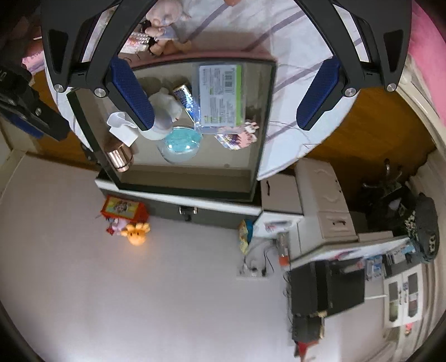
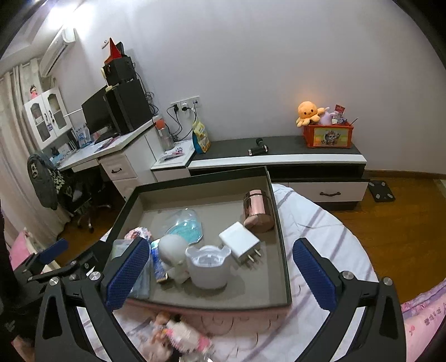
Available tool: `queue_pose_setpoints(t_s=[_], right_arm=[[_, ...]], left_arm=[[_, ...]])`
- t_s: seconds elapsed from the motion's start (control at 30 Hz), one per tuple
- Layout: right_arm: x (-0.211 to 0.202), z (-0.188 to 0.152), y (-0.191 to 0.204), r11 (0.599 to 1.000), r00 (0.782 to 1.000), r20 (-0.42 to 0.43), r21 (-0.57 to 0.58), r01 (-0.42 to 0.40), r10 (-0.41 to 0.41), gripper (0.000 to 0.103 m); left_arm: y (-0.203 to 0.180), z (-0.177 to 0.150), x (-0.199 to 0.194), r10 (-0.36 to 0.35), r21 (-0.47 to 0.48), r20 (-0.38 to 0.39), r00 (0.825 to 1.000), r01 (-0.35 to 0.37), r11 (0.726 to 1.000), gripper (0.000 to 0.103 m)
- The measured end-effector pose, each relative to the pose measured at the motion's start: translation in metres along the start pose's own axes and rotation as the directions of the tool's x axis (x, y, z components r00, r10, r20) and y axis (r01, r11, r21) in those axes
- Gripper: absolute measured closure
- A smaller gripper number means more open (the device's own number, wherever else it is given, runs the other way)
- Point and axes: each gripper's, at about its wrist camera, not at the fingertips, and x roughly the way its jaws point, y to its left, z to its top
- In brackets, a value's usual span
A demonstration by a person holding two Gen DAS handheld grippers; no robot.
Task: Organize rigid objects
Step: 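Withdraw both tools from the tray back toward the remaining items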
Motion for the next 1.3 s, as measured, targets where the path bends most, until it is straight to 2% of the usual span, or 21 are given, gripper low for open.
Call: queue_pose_setpoints(t_s=[0.07, 0.2, 0.3, 0.57, 0.97, 1.3], right_arm=[[-0.012, -0.007, 0.002, 1.000, 1.000, 0.010, -0.002, 0.001, -0.001, 0.000], [-0.028, -0.018, 0.007, 1.000, 1.000, 0.021, -0.003, 0.004, -0.004, 0.000], [-0.039, -0.026, 0.008, 1.000, 1.000, 0.024, 0.002, -0.001, 0.001, 0.000], [-0.066, -0.049, 0.015, 1.000, 0.999, 0.038, 0.014, -0.022, 0.021, 0.000], [-0.095, -0.075, 0.016, 0.999, 0.998, 0.048, 0.015, -0.041, 0.040, 0.000], [-0.110, -0.086, 0.018, 0.998, 0.997, 0.057, 0.012, -0.055, 0.054, 0.000]], left_arm=[[0.004, -0.006, -0.012, 0.019, -0.009, 0.038, 0.999, -0.018, 1.000, 0.000], [0.009, -0.021, -0.026, 0.012, -0.006, 0.027, 1.000, -0.012, 1.000, 0.000], [0.009, -0.033, -0.040, 0.059, 0.024, 0.035, 0.998, -0.060, 0.998, 0.000], [0.010, -0.054, -0.067, 0.118, 0.041, 0.021, 0.993, -0.119, 0.992, 0.000], [0.008, -0.065, -0.112, 0.109, 0.027, 0.061, 0.992, -0.111, 0.993, 0.000], [0.003, -0.069, -0.124, 0.110, 0.035, 0.068, 0.992, -0.113, 0.993, 0.000]])
